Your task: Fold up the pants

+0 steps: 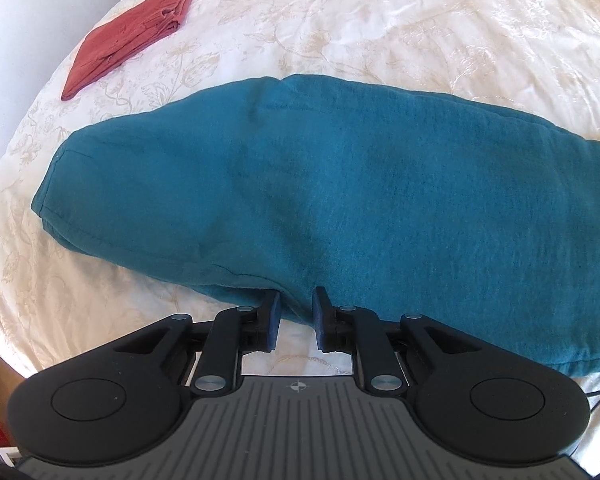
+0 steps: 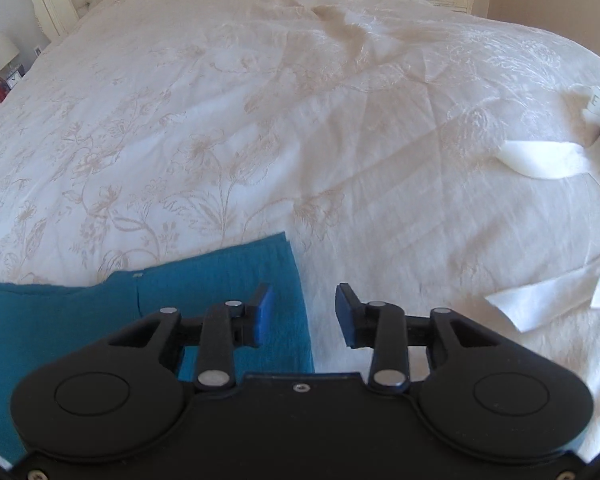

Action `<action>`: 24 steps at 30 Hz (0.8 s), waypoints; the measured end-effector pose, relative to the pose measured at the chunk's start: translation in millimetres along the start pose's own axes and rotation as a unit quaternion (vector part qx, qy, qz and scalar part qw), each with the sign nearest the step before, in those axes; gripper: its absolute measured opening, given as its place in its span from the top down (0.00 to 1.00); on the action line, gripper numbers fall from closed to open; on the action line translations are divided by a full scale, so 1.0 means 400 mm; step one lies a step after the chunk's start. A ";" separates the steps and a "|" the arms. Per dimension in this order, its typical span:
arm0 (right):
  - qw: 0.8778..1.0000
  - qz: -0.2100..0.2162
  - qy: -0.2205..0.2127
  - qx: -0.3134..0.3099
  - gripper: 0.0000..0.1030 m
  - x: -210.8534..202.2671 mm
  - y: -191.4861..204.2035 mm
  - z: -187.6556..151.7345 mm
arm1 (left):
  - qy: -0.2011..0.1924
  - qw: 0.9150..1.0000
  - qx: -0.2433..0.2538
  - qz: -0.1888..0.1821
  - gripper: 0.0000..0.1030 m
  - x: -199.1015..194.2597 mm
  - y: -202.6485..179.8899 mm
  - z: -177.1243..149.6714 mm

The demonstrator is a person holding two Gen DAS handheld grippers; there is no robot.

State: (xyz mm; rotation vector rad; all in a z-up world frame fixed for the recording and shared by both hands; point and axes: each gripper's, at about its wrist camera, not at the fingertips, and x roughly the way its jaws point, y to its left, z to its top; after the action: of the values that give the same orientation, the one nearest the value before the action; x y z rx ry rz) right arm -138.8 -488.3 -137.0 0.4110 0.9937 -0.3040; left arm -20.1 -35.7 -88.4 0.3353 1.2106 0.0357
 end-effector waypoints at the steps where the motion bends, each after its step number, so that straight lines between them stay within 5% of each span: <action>1: 1.000 0.006 0.007 0.002 0.55 -0.020 -0.003 -0.021 | -0.004 1.000 0.003 -0.002 0.84 -0.007 -0.001 0.000; 7: 1.000 0.002 0.026 0.008 0.55 -0.119 -0.020 -0.161 | -0.053 0.998 0.033 -0.018 0.84 -0.060 -0.039 0.004; 12: 0.999 0.023 0.037 0.015 0.55 -0.117 -0.033 -0.212 | -0.050 0.997 0.052 -0.037 0.83 -0.058 -0.075 0.001; 16: 0.998 0.047 0.028 0.004 0.39 -0.075 -0.017 -0.198 | -0.051 0.996 0.066 -0.042 0.83 -0.062 -0.087 -0.009; 18: 0.996 0.075 0.043 0.011 0.50 -0.062 -0.009 -0.180 | -0.053 0.995 0.070 -0.042 0.83 -0.069 -0.083 -0.015; 19: 0.994 0.092 0.052 0.022 0.77 -0.063 -0.006 -0.167 | -0.055 0.995 0.070 -0.041 0.83 -0.071 -0.080 -0.018; 20: 0.993 0.099 0.059 0.031 0.83 -0.070 -0.001 -0.154 | -0.057 0.995 0.068 -0.039 0.83 -0.074 -0.076 -0.020; 24: 0.994 0.075 0.056 0.050 0.82 -0.127 0.014 -0.115 | -0.055 0.996 0.052 -0.038 0.83 -0.075 -0.055 -0.026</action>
State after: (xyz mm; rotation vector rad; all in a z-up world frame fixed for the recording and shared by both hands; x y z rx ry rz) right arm -196.7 -459.0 -114.6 0.5954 1.0527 -0.1968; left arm -43.8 -60.3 -70.3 0.3777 1.1169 -0.1114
